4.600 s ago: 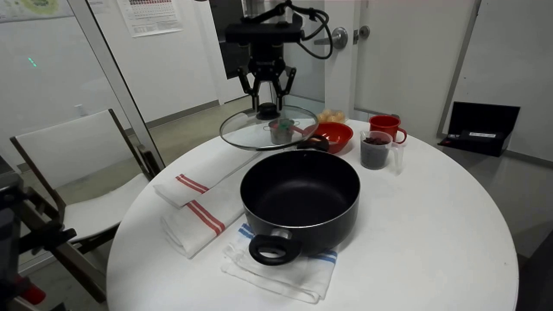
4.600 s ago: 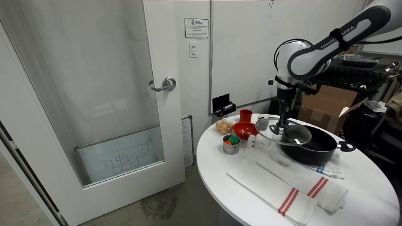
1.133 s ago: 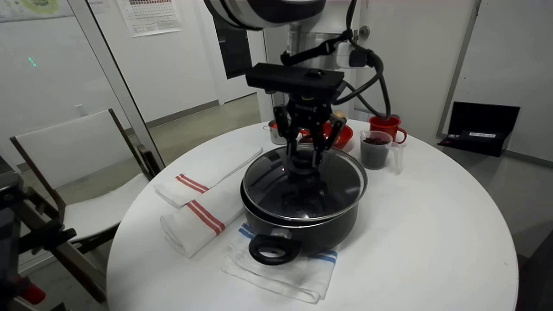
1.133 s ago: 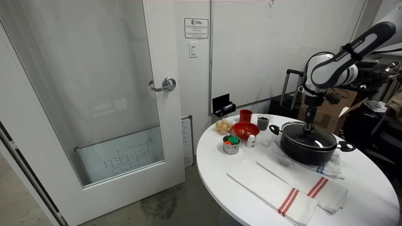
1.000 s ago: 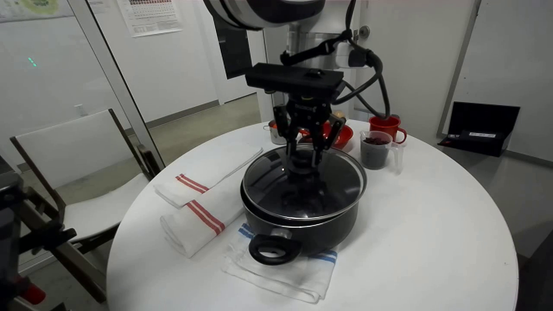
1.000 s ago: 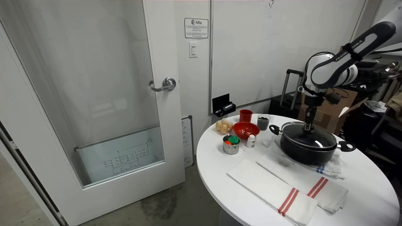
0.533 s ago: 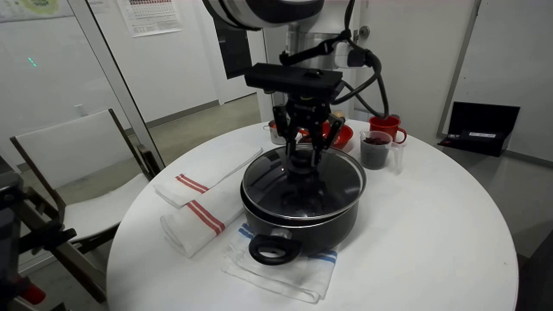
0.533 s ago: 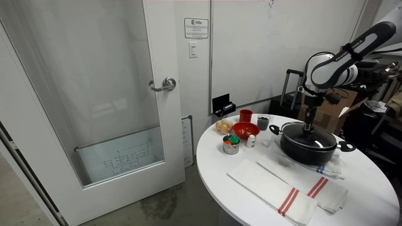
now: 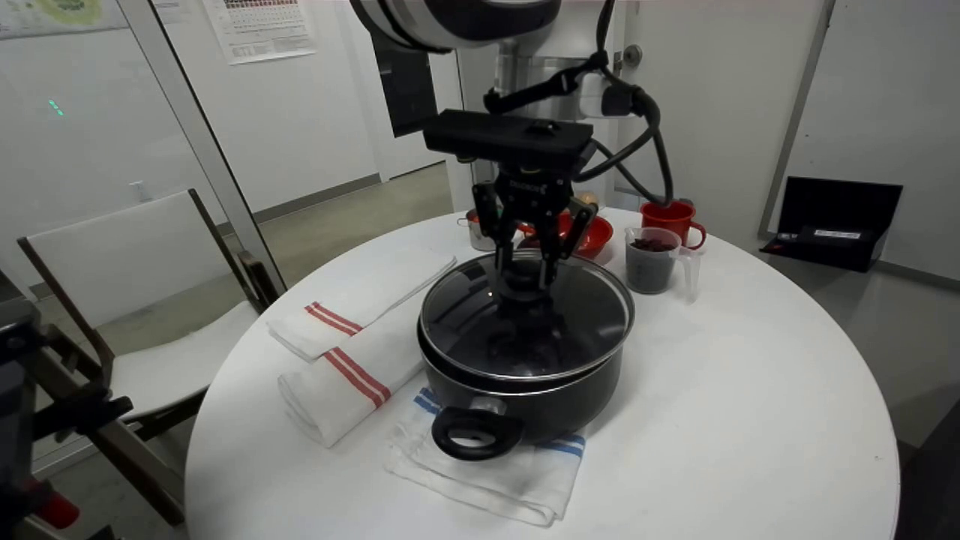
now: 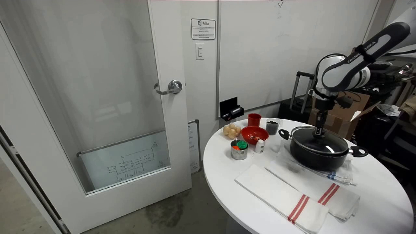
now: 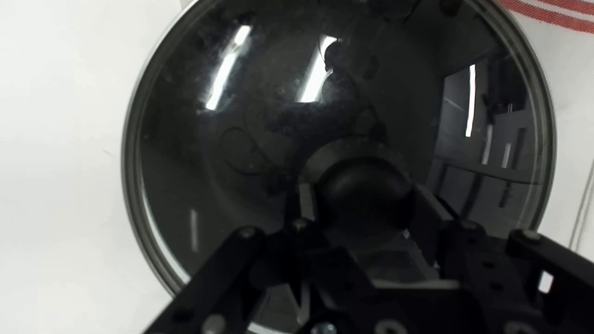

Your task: Pick up the lid, then place it on the pot

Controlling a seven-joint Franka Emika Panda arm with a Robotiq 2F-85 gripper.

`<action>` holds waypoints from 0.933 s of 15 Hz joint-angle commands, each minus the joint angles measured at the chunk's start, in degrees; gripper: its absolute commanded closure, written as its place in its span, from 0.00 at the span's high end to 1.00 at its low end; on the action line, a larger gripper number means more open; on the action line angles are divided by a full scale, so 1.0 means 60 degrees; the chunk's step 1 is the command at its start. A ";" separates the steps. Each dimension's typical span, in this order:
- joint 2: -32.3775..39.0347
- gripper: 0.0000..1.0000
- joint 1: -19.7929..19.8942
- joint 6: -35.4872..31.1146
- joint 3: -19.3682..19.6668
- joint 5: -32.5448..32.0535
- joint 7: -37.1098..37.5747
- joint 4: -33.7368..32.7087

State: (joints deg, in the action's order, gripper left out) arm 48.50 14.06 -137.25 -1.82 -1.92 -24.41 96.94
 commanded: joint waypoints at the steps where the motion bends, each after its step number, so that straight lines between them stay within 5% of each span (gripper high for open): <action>1: -0.0285 0.25 0.0013 -0.0307 -0.0195 0.0163 -0.0006 0.0549; 14: -0.0496 0.25 0.0084 -0.0716 -0.0259 0.0197 0.0045 0.0973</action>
State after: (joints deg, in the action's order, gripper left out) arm 46.87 14.11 -140.02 -3.18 -1.81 -24.41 100.81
